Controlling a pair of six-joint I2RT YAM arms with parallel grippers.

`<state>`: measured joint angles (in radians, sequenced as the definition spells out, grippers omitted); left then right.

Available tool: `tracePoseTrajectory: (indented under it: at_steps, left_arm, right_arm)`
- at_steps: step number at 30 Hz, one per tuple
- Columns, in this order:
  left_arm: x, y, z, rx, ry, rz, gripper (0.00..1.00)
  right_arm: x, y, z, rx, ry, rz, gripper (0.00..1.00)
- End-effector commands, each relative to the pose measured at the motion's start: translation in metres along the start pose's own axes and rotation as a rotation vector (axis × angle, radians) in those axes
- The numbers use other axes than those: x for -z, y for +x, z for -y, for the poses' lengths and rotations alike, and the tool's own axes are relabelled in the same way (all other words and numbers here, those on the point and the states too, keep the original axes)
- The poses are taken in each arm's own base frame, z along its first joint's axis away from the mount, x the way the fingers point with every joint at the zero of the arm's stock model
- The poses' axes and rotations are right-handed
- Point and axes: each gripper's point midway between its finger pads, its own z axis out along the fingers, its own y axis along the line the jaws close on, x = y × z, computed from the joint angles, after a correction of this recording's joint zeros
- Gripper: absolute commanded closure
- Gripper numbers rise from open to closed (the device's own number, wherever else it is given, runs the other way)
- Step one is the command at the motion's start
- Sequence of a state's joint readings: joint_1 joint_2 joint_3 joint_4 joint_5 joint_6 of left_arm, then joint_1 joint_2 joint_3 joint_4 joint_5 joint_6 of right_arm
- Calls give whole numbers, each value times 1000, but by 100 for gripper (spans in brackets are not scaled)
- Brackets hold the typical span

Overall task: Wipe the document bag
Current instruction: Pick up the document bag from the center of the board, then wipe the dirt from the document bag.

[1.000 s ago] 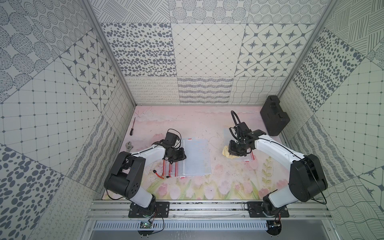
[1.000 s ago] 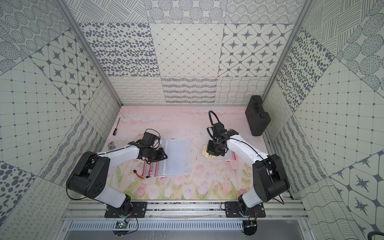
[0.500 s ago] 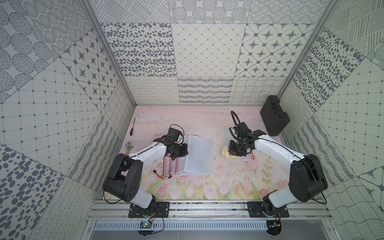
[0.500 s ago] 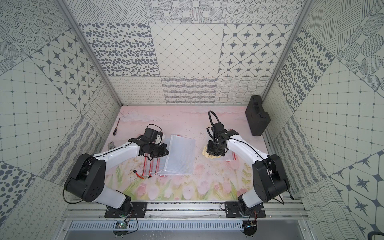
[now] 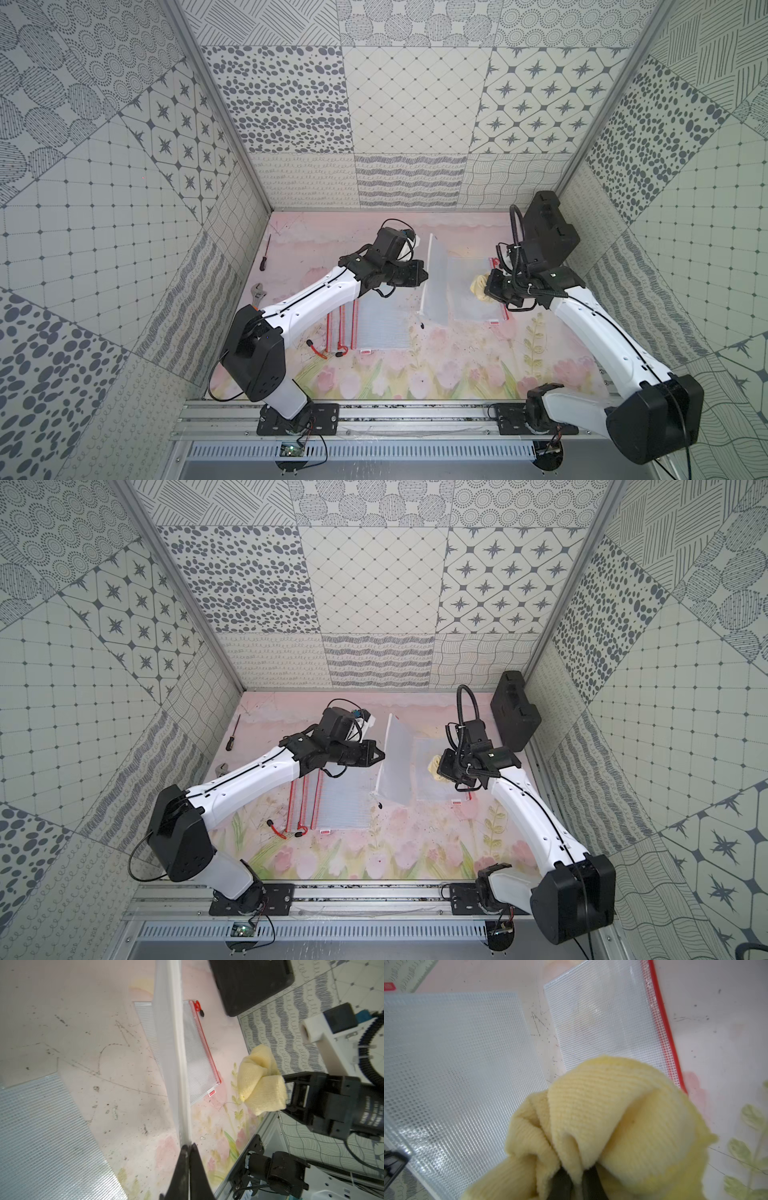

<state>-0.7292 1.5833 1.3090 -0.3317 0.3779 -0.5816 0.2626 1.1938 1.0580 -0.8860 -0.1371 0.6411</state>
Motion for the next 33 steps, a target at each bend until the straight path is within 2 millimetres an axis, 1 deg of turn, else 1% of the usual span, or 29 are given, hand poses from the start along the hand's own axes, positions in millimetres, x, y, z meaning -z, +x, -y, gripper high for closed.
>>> tracePoseTrajectory:
  at_steps: [1,2,4,7,9,11,14,16,20,23,26,28,30,32,33]
  left_arm:
    - [-4,-16,39,59,132,50,100]
    - [-9,-14,37,72,142,50,100]
    - [-22,-7,26,105,128,31,100]
    - [-43,13,-8,166,47,5,100]
    - [-57,35,-36,202,-25,-30,100]
    - [-67,58,-60,224,-89,-72,100]
    - [-75,92,-91,253,-158,-130,100]
    - [-76,112,-107,268,-197,-160,100]
    - [-69,143,-135,288,-285,-203,100]
    - [-62,161,-149,295,-334,-220,100]
    - [-54,175,-160,306,-369,-229,100]
    - [-51,180,-164,309,-380,-226,100]
    - [-50,182,-167,302,-392,-228,100]
    - [-51,186,-170,305,-400,-241,100]
    - [-54,189,-171,309,-396,-250,100]
  right_arm:
    - [3,5,15,6,48,-6,100]
    - [1,6,17,7,52,-13,100]
    - [-2,9,18,7,48,-25,100]
    - [-9,14,14,13,24,-58,100]
    - [-15,18,12,20,8,-85,100]
    - [-21,21,10,41,18,-97,100]
    - [-32,35,-5,101,12,-133,100]
    - [-46,52,-19,145,9,-176,100]
    - [-82,98,-47,240,19,-289,100]
    - [-104,127,-60,265,33,-360,100]
    - [-122,150,-73,262,9,-416,100]
    - [-130,160,-78,285,26,-433,100]
    - [-137,165,-84,308,48,-443,100]
    - [-146,165,-87,307,61,-442,100]
    - [-149,161,-87,307,81,-432,100]
